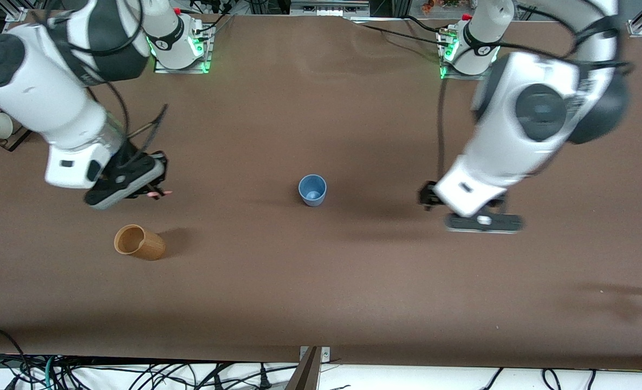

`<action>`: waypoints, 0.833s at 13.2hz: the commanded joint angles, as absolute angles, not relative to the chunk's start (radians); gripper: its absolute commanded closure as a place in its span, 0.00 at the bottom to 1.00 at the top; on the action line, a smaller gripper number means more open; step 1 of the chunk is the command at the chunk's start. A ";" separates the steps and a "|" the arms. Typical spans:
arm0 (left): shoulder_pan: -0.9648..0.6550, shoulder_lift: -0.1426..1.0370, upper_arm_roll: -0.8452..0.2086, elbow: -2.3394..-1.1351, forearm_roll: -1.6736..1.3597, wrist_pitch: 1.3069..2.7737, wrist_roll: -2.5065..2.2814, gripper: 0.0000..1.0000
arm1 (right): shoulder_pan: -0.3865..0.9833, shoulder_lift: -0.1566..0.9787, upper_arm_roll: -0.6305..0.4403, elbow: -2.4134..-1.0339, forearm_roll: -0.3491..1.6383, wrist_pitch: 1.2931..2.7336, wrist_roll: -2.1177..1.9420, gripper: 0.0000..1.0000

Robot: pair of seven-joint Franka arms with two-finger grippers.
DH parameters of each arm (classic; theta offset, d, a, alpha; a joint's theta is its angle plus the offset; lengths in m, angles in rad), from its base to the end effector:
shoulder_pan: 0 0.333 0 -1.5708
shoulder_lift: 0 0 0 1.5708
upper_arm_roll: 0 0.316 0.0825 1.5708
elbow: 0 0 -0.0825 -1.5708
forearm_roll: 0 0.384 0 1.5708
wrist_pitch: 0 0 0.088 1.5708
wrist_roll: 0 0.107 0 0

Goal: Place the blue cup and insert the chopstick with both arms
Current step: 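Open the left gripper and lift it off the blue cup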

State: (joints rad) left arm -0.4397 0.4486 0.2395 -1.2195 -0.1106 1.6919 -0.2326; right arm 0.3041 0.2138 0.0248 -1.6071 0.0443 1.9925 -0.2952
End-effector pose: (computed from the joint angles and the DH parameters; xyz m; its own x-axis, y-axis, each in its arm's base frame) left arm 0.6661 -0.1827 0.5281 0.9993 0.0193 0.0329 0.0188 -0.9997 0.0151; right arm 0.6101 0.2097 0.5189 0.8074 0.5628 0.1770 0.5713 -0.8207 0.0035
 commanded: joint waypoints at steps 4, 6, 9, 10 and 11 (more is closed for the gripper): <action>-0.163 0.312 0.221 -1.298 -0.137 1.566 0.122 0.00 | 0.547 0.296 0.008 -1.572 0.048 2.078 0.179 1.00; -0.156 0.272 0.212 -1.330 -0.098 1.545 0.175 0.00 | 0.627 0.345 -0.002 -1.542 0.043 2.130 0.324 1.00; -0.120 0.224 0.112 -1.370 -0.034 1.542 0.173 0.00 | 0.739 0.452 -0.031 -1.425 -0.001 2.149 0.523 1.00; -0.098 0.206 0.076 -1.391 -0.017 1.560 0.175 0.00 | 0.758 0.478 -0.032 -1.407 -0.029 2.149 0.563 1.00; -0.080 0.201 0.043 -1.391 -0.017 1.574 0.164 0.00 | 0.765 0.492 -0.032 -1.404 -0.060 2.155 0.578 1.00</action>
